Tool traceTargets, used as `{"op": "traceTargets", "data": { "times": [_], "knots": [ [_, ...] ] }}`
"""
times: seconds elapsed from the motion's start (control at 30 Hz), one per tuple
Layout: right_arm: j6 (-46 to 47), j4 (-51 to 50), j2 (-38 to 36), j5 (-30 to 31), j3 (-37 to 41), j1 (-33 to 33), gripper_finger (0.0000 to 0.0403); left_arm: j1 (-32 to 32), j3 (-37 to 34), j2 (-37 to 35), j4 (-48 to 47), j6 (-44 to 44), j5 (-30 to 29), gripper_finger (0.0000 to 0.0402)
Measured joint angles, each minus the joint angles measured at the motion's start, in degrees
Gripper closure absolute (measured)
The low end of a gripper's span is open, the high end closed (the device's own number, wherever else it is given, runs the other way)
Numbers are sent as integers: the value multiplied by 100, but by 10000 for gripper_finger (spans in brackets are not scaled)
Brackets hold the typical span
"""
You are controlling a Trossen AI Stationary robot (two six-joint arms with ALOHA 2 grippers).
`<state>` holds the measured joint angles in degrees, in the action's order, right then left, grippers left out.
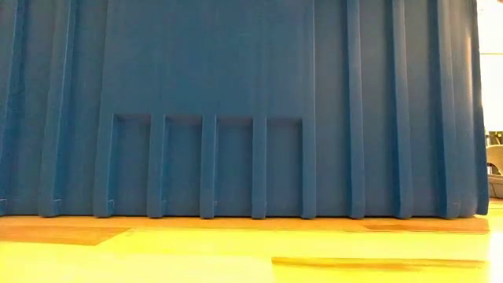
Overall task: Pick and place slides into bin
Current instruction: Put the gray slide into the blue container
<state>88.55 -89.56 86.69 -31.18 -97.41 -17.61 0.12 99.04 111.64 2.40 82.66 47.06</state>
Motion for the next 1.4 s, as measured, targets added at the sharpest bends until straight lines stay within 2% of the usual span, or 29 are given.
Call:
{"op": "traceTargets", "data": {
  "times": [0.27,0.4,0.57,0.73,0.83,1.0,1.03,1.27,1.4],
  "knots": [
    [-30,-52,59,-279,1,91,403,-11,0,-8,-154,388,176,128],
    [-113,-109,113,-165,9,199,403,-13,0,-10,-375,447,-32,147],
    [-192,-76,161,-87,9,221,403,-13,0,-16,-128,770,-101,152],
    [-201,-35,160,-76,9,168,403,-17,0,-10,-111,564,-24,154],
    [-203,-16,162,-75,9,143,403,-34,0,-10,-147,437,48,203],
    [-237,176,129,-106,-19,57,403,-61,2,-10,-208,149,277,365],
    [-270,193,129,-102,-87,57,403,-61,4,-12,-206,110,351,380],
    [-363,65,119,524,-773,61,403,-24,7,-21,-230,262,989,396],
    [-342,-21,59,843,-853,21,403,-13,2,-105,-244,142,1037,391]
  ]
}}
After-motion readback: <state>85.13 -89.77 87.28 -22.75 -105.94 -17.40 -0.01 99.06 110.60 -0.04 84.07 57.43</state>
